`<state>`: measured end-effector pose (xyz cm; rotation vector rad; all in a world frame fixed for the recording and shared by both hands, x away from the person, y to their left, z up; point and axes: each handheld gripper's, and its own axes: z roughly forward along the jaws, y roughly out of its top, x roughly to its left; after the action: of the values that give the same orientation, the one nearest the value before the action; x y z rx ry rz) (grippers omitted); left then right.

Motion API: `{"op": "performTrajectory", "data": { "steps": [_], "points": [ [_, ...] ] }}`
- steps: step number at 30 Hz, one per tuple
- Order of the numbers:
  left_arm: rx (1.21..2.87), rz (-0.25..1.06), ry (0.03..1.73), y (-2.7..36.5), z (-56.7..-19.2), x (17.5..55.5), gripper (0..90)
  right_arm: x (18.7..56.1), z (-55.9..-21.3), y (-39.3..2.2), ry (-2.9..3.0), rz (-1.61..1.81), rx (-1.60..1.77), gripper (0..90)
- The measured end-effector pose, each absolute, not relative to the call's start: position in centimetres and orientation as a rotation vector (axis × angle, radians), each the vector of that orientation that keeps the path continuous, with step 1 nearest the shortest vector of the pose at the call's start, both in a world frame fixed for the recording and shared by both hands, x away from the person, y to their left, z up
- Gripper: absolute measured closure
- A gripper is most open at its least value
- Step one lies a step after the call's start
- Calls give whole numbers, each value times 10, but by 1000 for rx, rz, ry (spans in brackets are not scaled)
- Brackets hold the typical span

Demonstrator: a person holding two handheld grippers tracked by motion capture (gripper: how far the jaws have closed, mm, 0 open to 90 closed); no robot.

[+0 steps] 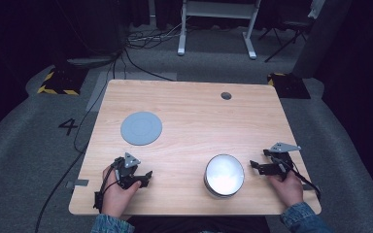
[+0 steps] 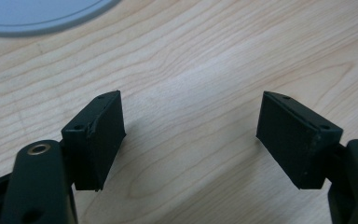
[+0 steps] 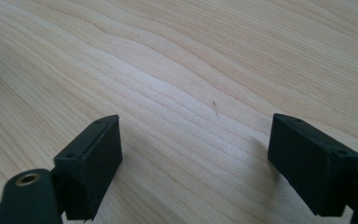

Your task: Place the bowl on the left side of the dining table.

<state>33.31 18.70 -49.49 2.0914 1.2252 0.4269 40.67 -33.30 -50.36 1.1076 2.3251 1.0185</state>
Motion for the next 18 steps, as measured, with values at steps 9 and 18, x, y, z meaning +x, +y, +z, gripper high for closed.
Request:
{"op": "performTrajectory", "data": {
  "steps": [9,18],
  "points": [
    [2077,391,1158,181,-475,327,243,407,-504,-333,2330,1015,1101,167],
    [2079,394,1087,178,-448,323,254,407,-504,-333,2330,1015,1100,167]
  ]
}}
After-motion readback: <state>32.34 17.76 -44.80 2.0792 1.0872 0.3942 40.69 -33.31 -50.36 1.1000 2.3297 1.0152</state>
